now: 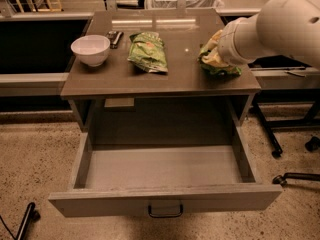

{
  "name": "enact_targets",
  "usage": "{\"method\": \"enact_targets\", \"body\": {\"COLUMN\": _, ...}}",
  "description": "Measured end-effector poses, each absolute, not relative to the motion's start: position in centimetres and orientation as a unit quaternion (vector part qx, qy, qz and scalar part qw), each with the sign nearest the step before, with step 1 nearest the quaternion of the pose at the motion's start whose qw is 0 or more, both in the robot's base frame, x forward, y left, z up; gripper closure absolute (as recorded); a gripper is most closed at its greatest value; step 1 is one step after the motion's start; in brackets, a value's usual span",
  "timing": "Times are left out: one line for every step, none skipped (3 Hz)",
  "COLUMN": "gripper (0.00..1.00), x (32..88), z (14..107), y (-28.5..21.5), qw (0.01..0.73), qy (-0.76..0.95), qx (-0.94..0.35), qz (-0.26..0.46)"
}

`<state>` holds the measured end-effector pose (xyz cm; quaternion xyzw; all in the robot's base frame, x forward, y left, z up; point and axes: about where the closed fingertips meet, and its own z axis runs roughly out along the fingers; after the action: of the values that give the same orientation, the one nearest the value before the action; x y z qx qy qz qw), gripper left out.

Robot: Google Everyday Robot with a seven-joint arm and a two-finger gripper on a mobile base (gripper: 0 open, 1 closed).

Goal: Place green rice chip bag into top drawer

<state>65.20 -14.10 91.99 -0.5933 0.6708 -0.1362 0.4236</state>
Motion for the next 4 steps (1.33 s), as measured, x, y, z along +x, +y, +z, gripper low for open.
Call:
{"method": "enact_targets", "body": {"gripper": 1.0, "x": 63.4, "z": 95.7, "y": -14.0, "qw": 0.469, "qy": 0.643, "qx": -0.592, "qz": -0.131}}
{"method": "enact_targets", "body": {"gripper": 1.0, "x": 60.6, "z": 98.5, "y": -14.3, "qw": 0.514, "qy": 0.614, "qx": -0.594, "qz": -0.076}}
{"method": "enact_targets", "body": {"gripper": 1.0, "x": 59.0, "z": 100.1, "y": -14.9, "qw": 0.544, "qy": 0.585, "qx": -0.601, "qz": 0.01}}
{"method": "enact_targets", "body": {"gripper": 1.0, "x": 57.0, "z": 98.5, "y": -13.5, "qw": 0.501, "qy": 0.592, "qx": -0.625, "qz": 0.087}}
